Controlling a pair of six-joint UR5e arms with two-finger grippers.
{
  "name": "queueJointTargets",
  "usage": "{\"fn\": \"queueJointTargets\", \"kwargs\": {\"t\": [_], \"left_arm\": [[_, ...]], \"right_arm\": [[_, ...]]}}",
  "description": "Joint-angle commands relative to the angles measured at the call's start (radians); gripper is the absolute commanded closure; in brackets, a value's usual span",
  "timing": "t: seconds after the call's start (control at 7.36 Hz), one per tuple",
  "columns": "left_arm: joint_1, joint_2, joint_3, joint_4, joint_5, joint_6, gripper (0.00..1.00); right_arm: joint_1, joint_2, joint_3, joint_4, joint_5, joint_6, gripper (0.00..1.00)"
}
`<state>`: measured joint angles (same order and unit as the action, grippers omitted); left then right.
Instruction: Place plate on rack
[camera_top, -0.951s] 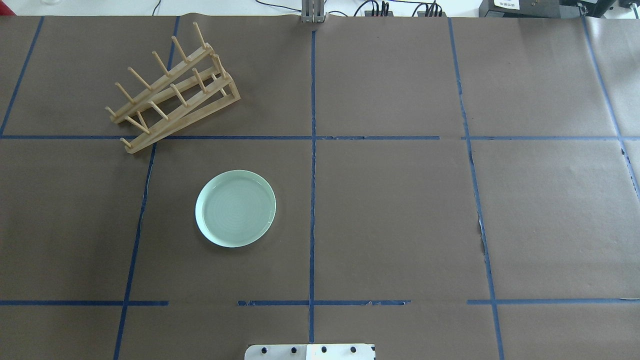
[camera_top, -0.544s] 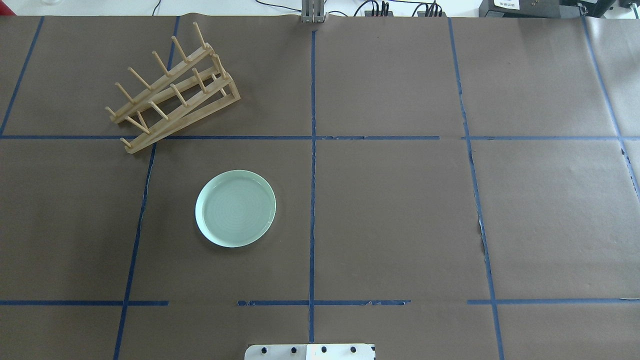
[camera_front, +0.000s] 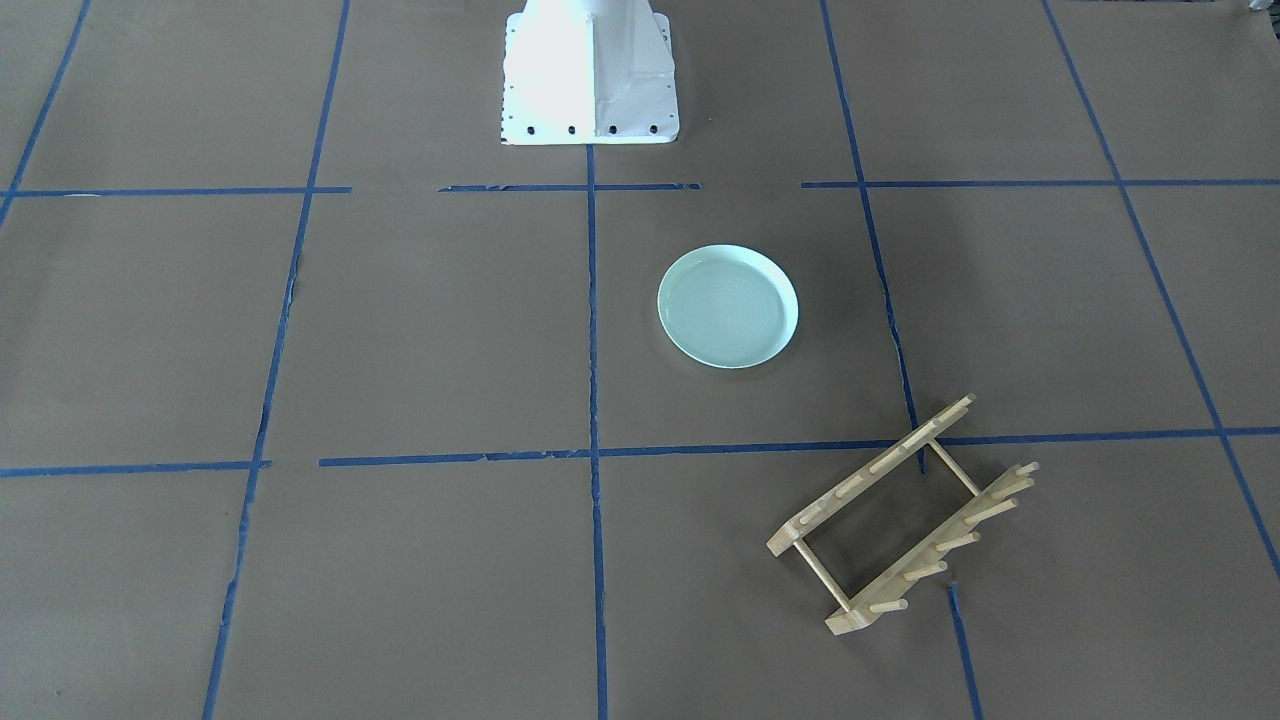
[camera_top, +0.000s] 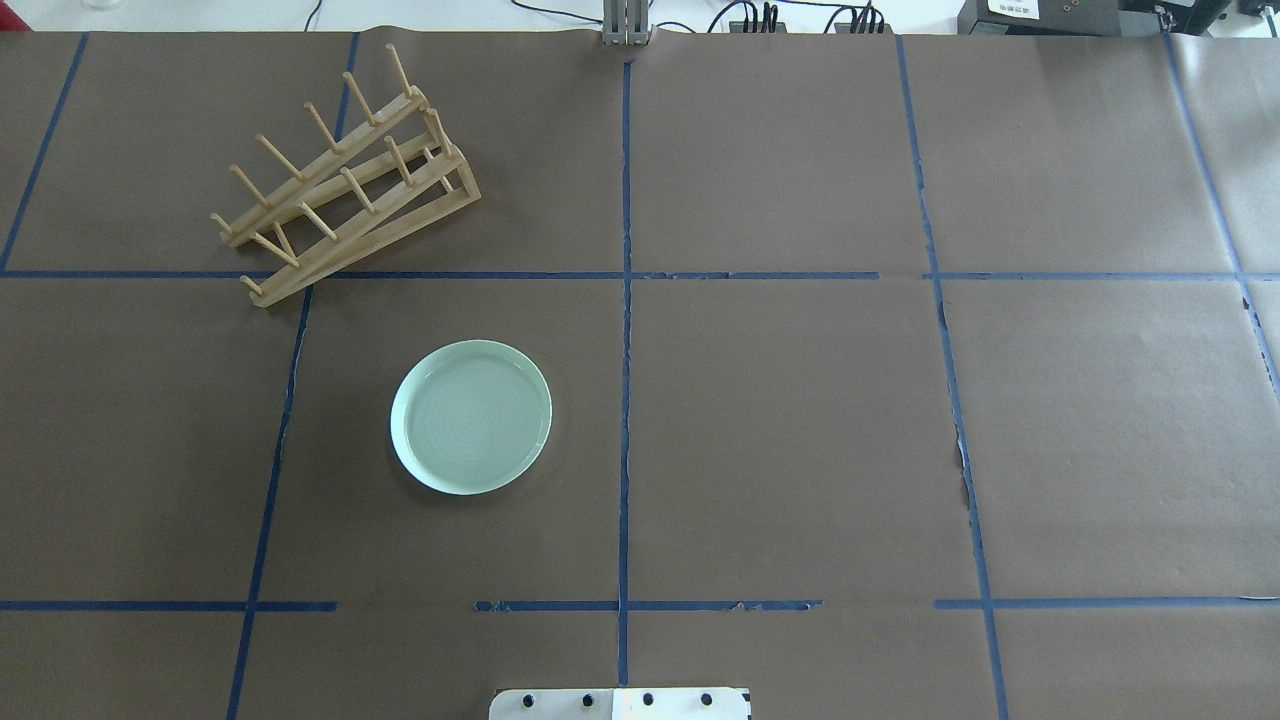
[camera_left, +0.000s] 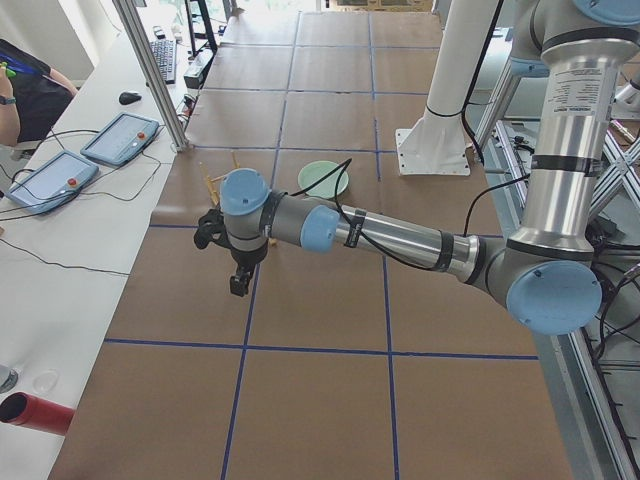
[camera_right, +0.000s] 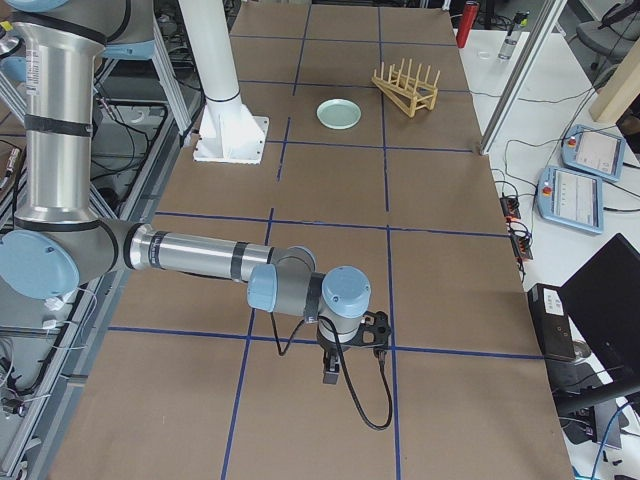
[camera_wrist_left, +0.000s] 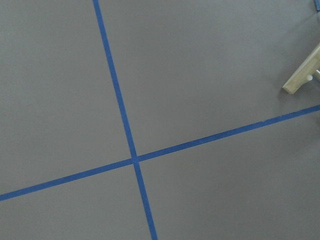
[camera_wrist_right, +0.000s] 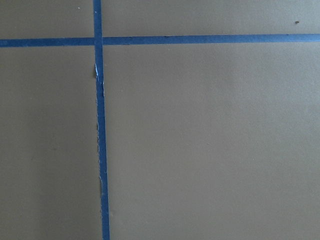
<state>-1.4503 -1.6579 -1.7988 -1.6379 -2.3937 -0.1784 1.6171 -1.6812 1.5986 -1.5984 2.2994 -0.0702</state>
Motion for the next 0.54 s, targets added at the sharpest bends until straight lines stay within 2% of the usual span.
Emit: {"fn": "queueJointTargets", "kwargs": {"t": [0.0, 0.14, 0.27, 0.41], "left_arm": [[0.187, -0.023, -0.152, -0.033, 0.106, -0.410, 0.00], [0.280, -0.080, -0.175, -0.033, 0.143, -0.582, 0.00], [0.397, -0.185, -0.159, -0.024, 0.149, -0.771, 0.00], [0.494, -0.304, -0.096, -0.020, 0.186, -0.967, 0.00]], "right_arm": [[0.000, 0.000, 0.000, 0.000, 0.000, 0.000, 0.00], [0.000, 0.000, 0.001, 0.000, 0.000, 0.000, 0.00], [0.001, 0.000, 0.000, 0.000, 0.000, 0.000, 0.00], [0.001, 0.000, 0.001, 0.000, 0.000, 0.000, 0.00]]}}
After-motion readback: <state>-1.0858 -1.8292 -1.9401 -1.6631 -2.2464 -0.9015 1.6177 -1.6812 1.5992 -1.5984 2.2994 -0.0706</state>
